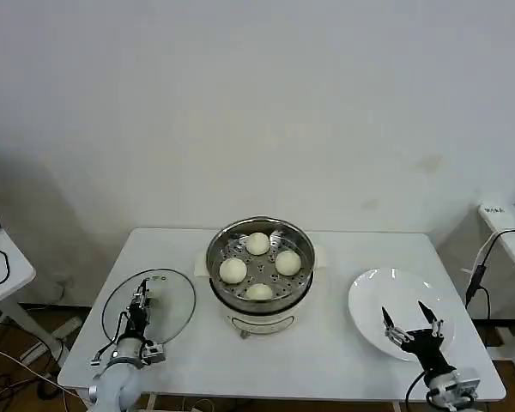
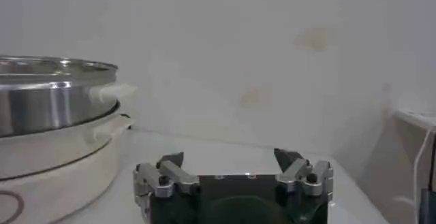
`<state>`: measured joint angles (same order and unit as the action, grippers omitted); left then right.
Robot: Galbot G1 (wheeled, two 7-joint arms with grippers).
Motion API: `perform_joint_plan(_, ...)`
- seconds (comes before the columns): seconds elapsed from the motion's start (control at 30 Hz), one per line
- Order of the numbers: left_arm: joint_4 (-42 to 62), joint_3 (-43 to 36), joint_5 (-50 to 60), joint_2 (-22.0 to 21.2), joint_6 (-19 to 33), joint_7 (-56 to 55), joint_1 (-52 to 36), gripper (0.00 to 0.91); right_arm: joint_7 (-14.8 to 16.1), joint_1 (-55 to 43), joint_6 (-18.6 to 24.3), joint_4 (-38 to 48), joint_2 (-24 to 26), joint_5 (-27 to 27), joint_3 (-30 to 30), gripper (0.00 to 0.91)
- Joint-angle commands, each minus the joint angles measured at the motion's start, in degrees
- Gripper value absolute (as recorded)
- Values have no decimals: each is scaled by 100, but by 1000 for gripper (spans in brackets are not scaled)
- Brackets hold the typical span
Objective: Take steamed baozi put them in steamer then cover it.
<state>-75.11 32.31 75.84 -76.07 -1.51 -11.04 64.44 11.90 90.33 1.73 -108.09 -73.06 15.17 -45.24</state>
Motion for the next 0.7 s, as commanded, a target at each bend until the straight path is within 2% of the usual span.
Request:
perform_joint_plan(0.03, -27, 4, -58, 12, 38, 46, 21, 0, 13, 2, 53, -1, -25, -8, 2, 907)
perform_joint_plan(0.37, -126, 33, -113, -34, 40, 56, 58, 0, 6, 40, 44, -83, 7, 19, -34, 907)
perform_joint_plan(0.6, -837, 159, -138, 17, -150, 88, 300, 0, 2, -163, 95, -4, -17, -95, 5, 907)
perform_joint_plan(0.7, -1076, 203, -121, 50, -242, 4, 418, 0, -40, -303, 135, 79, -20, -356, 6, 907)
